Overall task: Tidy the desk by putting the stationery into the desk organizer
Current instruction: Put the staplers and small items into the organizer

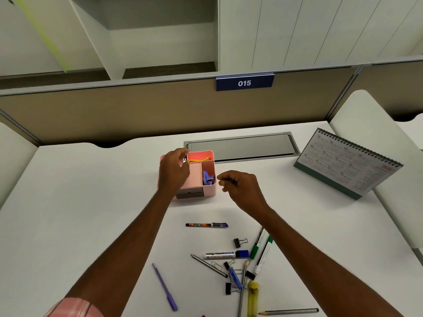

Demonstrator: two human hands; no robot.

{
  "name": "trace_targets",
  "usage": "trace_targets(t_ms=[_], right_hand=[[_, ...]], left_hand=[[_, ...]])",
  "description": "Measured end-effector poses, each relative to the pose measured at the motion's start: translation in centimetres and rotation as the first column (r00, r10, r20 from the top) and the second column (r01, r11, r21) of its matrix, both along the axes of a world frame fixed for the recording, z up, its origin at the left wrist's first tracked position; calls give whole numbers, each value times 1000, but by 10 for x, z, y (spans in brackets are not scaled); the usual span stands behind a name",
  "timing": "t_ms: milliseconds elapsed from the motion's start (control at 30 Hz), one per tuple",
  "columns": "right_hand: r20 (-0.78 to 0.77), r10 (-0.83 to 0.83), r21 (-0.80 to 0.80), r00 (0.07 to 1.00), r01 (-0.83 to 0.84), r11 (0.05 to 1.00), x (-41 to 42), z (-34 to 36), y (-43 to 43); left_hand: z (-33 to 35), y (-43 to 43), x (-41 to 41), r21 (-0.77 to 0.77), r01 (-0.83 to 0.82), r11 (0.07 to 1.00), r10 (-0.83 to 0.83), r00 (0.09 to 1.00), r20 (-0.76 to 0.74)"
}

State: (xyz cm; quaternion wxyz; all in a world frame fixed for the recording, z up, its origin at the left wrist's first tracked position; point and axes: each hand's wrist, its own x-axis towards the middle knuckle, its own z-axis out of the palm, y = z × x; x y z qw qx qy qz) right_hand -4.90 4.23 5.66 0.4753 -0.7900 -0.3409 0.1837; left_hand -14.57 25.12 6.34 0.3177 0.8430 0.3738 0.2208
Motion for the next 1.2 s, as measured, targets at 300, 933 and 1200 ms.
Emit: trace_targets(t_ms=[300, 933, 1200], right_hand=[[-26, -7, -30, 1000, 7, 1000, -18, -13, -31], [58, 270, -627, 961, -175, 759, -136, -72, -133], [248, 183, -514, 951, -31, 857, -144, -81, -138]], left_hand=[[-6, -117, -38, -330, 244, 912, -190, 964, 186], [-87, -217, -136, -407, 227, 885, -278, 958, -69], [-90, -228, -147, -431, 205, 879, -242, 970, -31]])
